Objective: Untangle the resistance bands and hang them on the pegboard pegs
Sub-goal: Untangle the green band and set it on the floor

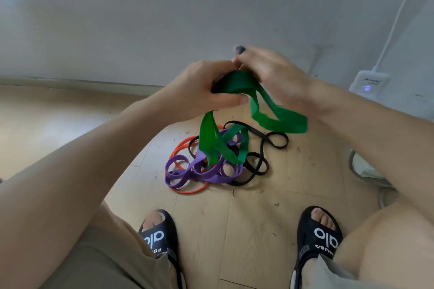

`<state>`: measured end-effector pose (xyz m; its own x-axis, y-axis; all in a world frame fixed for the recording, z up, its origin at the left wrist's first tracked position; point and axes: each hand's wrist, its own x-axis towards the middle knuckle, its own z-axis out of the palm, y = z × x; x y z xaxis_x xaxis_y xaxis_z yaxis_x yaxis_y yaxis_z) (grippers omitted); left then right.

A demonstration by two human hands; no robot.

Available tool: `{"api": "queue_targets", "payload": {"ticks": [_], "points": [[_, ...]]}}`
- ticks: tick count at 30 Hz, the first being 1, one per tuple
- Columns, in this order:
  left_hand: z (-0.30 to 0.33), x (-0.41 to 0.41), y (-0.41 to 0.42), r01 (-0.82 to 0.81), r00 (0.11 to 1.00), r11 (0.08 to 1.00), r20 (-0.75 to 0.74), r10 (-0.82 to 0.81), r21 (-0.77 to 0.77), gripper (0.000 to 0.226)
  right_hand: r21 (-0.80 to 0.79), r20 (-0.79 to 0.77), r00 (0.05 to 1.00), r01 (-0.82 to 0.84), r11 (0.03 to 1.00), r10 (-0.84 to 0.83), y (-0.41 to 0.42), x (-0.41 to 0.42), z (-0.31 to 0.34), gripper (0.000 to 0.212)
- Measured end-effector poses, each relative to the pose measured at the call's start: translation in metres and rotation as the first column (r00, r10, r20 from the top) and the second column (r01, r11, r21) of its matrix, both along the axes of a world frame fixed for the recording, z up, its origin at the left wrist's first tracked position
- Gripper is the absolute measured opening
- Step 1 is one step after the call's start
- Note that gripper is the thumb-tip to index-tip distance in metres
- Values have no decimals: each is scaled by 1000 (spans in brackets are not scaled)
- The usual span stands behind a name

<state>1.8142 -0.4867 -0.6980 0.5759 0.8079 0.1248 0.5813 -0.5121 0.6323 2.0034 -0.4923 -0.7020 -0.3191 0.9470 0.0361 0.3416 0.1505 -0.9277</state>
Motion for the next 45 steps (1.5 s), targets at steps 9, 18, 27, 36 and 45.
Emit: {"api": "queue_targets", "payload": {"ticks": [9,18,27,36,45], "points": [[-21,-12,9,10,974,990,-222,-42,-141,46,180,111,989,78,981,-99,-1,-3,1,19],[-32,-14,10,-33,983,998,-184,24,-47,36,159,95,959,249,956,-265,9,26,2,19],[-13,-6,4,-59,996,997,69,62,-46,25,-37,169,985,35,999,-29,-1,24,-3,56],[-24,-8,11,-51,993,996,-115,42,-76,29,171,206,978,-1,985,-35,-7,0,-3,37],[-31,-23,20,-97,995,990,-20,96,-101,34,102,2,979,203,974,-205,8,35,10,42]]}}
